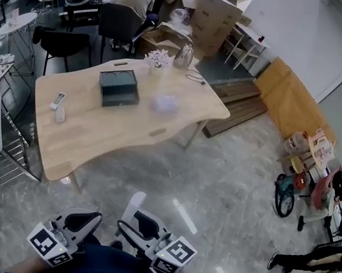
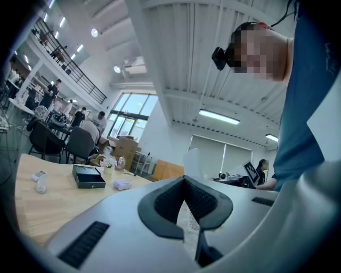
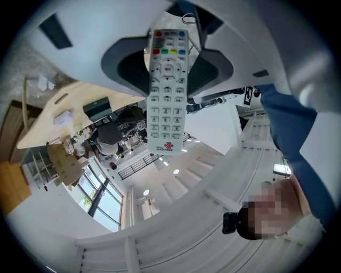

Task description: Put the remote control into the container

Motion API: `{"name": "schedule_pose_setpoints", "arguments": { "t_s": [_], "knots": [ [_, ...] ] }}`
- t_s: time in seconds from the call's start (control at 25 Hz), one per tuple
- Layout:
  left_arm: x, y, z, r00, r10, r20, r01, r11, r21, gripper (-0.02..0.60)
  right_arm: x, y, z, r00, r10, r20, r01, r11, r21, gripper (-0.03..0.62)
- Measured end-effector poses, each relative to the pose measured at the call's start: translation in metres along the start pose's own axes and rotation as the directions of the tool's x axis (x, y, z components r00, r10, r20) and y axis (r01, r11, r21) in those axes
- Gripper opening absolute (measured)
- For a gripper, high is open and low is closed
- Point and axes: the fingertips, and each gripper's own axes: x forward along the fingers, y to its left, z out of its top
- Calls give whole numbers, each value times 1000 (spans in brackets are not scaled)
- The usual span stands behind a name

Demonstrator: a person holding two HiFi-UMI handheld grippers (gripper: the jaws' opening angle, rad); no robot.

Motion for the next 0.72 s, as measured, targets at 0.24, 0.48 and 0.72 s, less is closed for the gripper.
{"name": "schedule_pose_setpoints", "arguments": {
  "t_s": [0.24,0.48,0.72],
  "knots": [
    [25,29,1,1000,-9,8,9,1000,4,91,15,-37,1,998,-26,-52,24,999,-35,227],
    [49,81,12,999,-36,15,36,999,1,91,59,-67,19,999,-41,-17,41,999,-20,227],
    [78,149,34,997,-81,18,81,997,12,91,120,-100,39,997,-73,-14,72,997,-27,227]
  ]
}}
